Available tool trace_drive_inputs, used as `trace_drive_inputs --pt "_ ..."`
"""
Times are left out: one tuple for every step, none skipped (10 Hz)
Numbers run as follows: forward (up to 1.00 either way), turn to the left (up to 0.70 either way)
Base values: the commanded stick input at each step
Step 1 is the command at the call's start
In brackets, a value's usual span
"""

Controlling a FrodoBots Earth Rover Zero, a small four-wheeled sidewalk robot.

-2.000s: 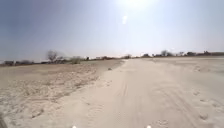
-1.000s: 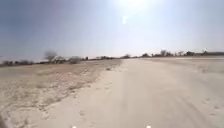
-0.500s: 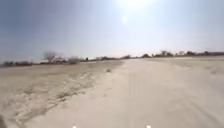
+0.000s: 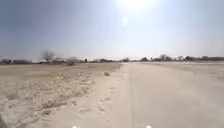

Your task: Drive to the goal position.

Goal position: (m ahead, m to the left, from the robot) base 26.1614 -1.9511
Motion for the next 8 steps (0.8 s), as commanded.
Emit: trace_drive_inputs --pt "0.7 -0.21" --pt "0.7 0.0" --pt "0.7 0.0" --pt "0.7 0.0" --pt "0.7 0.0" --pt "0.7 0.0" --pt "0.7 0.0" --pt "0.7 0.0"
